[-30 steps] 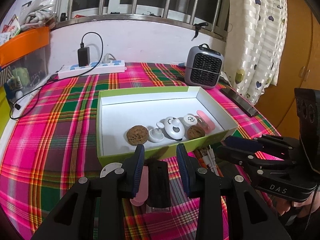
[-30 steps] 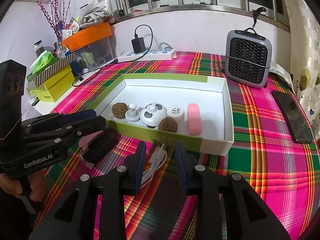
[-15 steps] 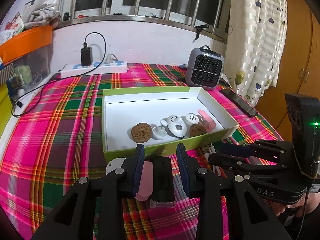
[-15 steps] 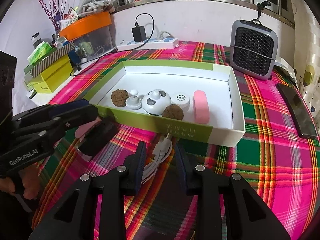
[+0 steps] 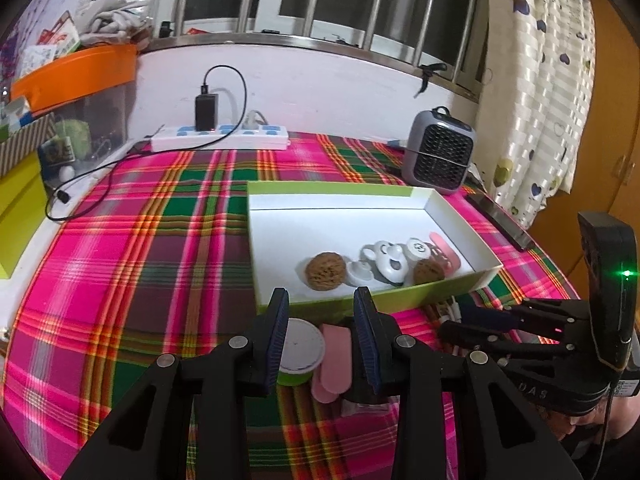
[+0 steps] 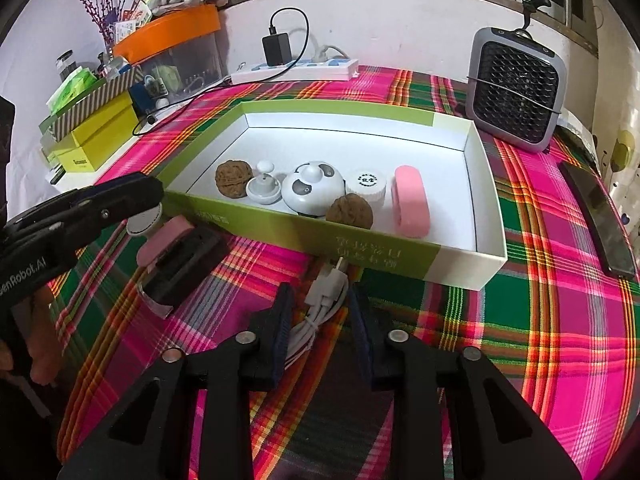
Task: Organize objects
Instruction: 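Grasp the white round green-based container with left gripper while right gripper grasps the white cable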
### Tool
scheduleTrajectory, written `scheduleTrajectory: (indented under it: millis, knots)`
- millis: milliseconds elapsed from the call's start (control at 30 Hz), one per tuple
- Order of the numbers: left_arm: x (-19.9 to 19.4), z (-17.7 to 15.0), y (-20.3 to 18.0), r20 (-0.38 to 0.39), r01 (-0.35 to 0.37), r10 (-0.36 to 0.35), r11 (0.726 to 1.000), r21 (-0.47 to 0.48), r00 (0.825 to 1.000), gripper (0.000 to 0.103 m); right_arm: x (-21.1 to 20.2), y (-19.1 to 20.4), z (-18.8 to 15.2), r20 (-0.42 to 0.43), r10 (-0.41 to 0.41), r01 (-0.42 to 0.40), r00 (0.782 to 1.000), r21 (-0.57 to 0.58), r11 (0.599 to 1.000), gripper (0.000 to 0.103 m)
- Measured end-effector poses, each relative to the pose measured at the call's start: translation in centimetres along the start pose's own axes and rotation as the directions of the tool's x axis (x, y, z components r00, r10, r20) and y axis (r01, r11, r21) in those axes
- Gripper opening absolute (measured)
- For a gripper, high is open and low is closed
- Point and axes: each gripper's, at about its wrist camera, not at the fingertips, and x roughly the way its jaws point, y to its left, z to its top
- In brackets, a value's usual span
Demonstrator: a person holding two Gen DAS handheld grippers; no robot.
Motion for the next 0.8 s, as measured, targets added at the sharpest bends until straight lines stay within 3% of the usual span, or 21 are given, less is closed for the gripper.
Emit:
scheduleTrajectory:
  millis: [300,800]
  knots:
    - [0.13,-0.41,0.36,-0.007,-0.061,0.061,0.998,0.019,0.998,0.041,-0.11,-0.12,0.00,0.001,0.020,-0.020,1.000,0.005,1.000,0.020]
    - [0.92,-0.87,0.97,-0.067,-0.082,0.082,0.997,0.005,0.994,0.042,-0.03,-0.14,0.01,0.001,0.031,-0.031,1.000,0.014,0.999,0.020]
